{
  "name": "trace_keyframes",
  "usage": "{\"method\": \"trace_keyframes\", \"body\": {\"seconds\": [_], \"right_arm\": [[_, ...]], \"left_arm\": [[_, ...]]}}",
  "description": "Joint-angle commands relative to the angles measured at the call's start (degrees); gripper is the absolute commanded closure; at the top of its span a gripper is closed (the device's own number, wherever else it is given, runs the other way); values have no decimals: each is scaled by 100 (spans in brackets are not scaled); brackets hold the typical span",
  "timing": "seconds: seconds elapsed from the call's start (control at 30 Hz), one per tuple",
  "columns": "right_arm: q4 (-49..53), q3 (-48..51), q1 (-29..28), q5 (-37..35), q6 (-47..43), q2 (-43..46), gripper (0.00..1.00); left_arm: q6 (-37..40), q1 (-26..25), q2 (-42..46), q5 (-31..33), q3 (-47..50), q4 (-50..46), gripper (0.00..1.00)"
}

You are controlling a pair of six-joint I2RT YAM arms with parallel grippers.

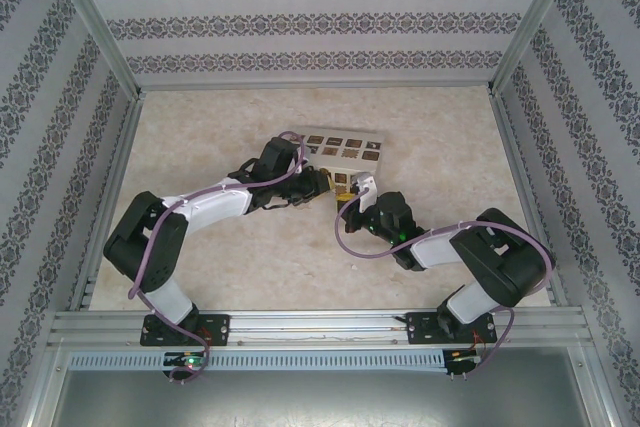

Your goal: Unlock the padlock with the key

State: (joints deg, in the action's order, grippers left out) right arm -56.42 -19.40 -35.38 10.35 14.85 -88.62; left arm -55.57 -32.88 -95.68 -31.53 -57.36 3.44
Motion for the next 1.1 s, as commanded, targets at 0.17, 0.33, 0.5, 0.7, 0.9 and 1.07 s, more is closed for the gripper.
{"method": "trace_keyframes", "body": {"seconds": [0.17, 0.33, 0.5, 0.7, 0.9, 1.07], "right_arm": [[-572, -64, 104, 75, 97, 114, 100], [-565, 116, 133, 79, 106, 143, 100], [-571, 103, 149, 77, 123, 139, 100], [-571, 129, 163, 116, 138, 191, 100], [-519, 189, 163, 130, 146, 218, 100], [-436, 296, 173, 64, 124, 341, 100]], "left_arm": [[-42, -70, 208, -565, -131, -37, 84], [-33, -61, 194, -565, -124, -50, 84], [-24, -56, 199, -539, -104, -57, 84], [-24, -43, 199, -521, -69, -48, 84], [-25, -17, 205, -474, -23, -2, 84], [10, 50, 358, -302, 168, -18, 84]]}}
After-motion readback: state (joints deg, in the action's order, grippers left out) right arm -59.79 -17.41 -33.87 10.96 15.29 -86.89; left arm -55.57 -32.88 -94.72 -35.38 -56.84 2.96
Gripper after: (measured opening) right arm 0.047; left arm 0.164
